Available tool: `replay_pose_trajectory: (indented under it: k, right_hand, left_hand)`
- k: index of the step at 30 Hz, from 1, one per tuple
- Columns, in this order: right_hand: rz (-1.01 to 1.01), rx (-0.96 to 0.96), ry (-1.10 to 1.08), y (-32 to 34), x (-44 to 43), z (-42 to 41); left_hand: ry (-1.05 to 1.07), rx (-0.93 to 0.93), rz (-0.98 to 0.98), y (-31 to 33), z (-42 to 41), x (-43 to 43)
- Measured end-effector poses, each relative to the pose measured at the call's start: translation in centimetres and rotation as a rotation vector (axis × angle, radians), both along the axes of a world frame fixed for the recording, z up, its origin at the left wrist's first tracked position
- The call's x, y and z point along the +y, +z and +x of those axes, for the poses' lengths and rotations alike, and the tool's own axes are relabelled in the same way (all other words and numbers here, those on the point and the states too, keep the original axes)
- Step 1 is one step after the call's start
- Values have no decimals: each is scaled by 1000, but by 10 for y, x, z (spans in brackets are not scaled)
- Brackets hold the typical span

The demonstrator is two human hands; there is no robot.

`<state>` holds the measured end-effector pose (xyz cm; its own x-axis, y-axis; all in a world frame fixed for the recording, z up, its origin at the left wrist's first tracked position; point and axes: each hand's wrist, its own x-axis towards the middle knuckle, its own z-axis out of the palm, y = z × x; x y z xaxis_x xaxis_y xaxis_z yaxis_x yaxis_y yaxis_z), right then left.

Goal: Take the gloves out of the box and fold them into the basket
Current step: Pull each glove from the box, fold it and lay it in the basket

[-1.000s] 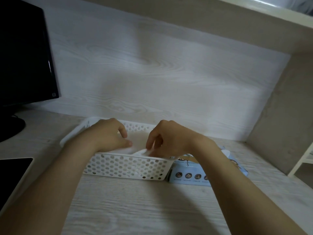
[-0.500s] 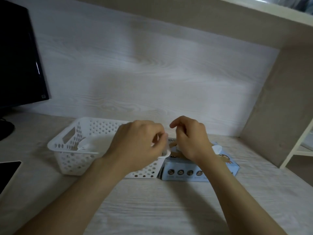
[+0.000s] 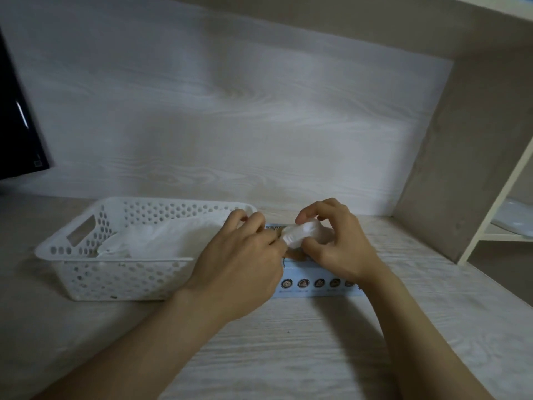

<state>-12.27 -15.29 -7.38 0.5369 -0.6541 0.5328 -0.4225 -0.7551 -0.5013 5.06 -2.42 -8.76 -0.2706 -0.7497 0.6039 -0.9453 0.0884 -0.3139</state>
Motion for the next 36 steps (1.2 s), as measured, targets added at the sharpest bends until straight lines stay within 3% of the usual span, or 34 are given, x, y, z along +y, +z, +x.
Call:
replay_pose_trajectory:
  k: [9,14,22,28,33,36]
  right_hand:
    - [-359,-105,-39,-18,-24,8]
    - [-417,-191,-96,-20,-22,14]
    - [-144,-462,-134,-15,-6,26]
    - [101,-612,-39,-10,-6,21]
    - [113,-557,104,-4,5,24]
    - [98,-648,119,3,13,25]
  left_hand:
    - [98,19,122,0,-4,-1]
    - [111,26,155,1,-4,-1]
    - [84,27,165,3,-2,0]
    - [74,80,163,2,-6,1]
    - [114,56,160,3,-9,-2]
    - [112,43,167,2,-8,-3]
